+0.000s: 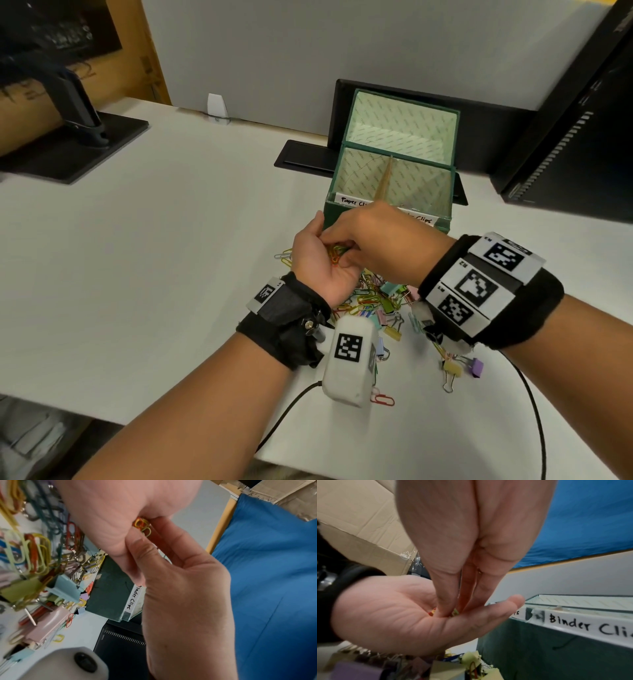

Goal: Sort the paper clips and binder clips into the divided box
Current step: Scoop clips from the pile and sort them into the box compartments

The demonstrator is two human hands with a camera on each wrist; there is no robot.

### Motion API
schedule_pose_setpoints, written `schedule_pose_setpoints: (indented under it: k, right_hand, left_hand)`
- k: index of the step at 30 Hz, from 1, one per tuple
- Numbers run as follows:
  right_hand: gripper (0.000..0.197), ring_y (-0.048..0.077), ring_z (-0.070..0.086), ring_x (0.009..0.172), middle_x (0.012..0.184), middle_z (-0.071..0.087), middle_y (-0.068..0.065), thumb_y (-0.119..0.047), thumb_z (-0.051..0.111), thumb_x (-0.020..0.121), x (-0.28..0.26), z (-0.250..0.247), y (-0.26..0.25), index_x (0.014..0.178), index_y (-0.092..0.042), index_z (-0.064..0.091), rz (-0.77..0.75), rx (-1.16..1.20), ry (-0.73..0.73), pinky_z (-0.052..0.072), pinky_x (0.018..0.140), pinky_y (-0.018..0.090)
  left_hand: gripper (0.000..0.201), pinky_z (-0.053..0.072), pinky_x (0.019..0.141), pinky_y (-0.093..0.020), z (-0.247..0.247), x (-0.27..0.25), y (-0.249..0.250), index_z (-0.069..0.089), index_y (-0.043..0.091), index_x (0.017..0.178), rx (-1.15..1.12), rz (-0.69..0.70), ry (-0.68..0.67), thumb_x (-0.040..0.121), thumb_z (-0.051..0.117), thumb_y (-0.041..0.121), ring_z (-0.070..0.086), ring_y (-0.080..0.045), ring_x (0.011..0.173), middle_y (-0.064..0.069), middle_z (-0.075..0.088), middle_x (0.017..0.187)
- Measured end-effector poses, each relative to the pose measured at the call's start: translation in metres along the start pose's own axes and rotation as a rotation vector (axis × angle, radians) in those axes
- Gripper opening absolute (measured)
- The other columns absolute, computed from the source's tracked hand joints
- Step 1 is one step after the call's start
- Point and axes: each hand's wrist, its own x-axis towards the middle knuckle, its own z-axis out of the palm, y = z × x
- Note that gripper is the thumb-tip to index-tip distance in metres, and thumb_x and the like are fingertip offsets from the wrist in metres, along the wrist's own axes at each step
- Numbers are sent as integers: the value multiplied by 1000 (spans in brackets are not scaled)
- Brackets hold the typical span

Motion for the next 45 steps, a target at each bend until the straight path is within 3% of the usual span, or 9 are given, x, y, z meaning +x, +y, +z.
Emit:
schedule_pose_setpoints:
  k: [4,9,15,20,26,33,40,43,45]
  right_hand:
    - [23,19,62,91,100,68,1,-22,58,92,-4,-2,1,109,-28,72,35,-97,-17,52,78,35]
    - [27,19,63,90,96,69,0,-18,54,89,-7,1,-5,108,-30,69,3,-95,8,52,77,35]
    - [27,17,66,88,97,73,-3,-18,57,87,-9,4,1,105,-32,72,21,-19,89,53,77,34]
    - [18,-4,64,78,90,73,-11,-20,73,83,-14,-17,17,100,-25,76,188,470,360,51,75,9]
    - [12,-1,66,80,85,72,-11,-24,75,83,12,-40,48,95,-24,76,377,540,729,54,85,19]
    - [24,17,63,105,115,70,1,-21,64,92,37,-27,52,115,-19,71,417,270,230,48,90,25]
    - [23,4,61,109,116,70,-9,-19,60,95,-12,-40,50,113,-25,72,405,463,507,42,89,14]
    - [18,-1,64,97,100,71,-16,-25,62,93,-51,-38,51,107,-28,74,412,506,466,46,88,13]
    - [13,-2,67,78,83,72,-16,-29,65,91,-73,-30,52,97,-28,76,436,534,341,49,72,8]
  left_hand:
    - [70,18,58,-18,-1,1,-1,76,2,69,60,-4,-71,100,30,45,41,-11,53,-1,46,60]
    - [71,43,60,-24,0,-3,1,78,2,74,139,-11,-102,101,28,44,63,-16,61,-6,67,72]
    - [62,45,57,-23,3,-5,1,78,2,83,78,-40,-81,100,34,42,58,-17,68,-6,63,78]
    - [48,55,82,-42,7,-8,2,62,-5,102,43,11,-109,101,36,36,71,-31,82,-22,71,93]
    - [45,58,77,-36,4,-5,4,67,-1,106,146,37,-18,98,40,33,71,-26,79,-18,72,97]
    - [37,51,63,-29,4,-5,8,69,5,102,181,89,10,94,46,33,61,-18,62,-8,67,75]
    - [29,47,61,-27,13,-17,11,67,8,102,382,149,-73,94,48,28,57,-15,60,-5,64,75]
    - [26,47,56,-24,23,-30,13,65,8,102,528,179,-131,94,47,25,55,-15,60,-4,64,74]
    - [24,46,57,-25,31,-40,15,64,10,102,698,203,-193,95,47,25,55,-15,61,-4,64,75]
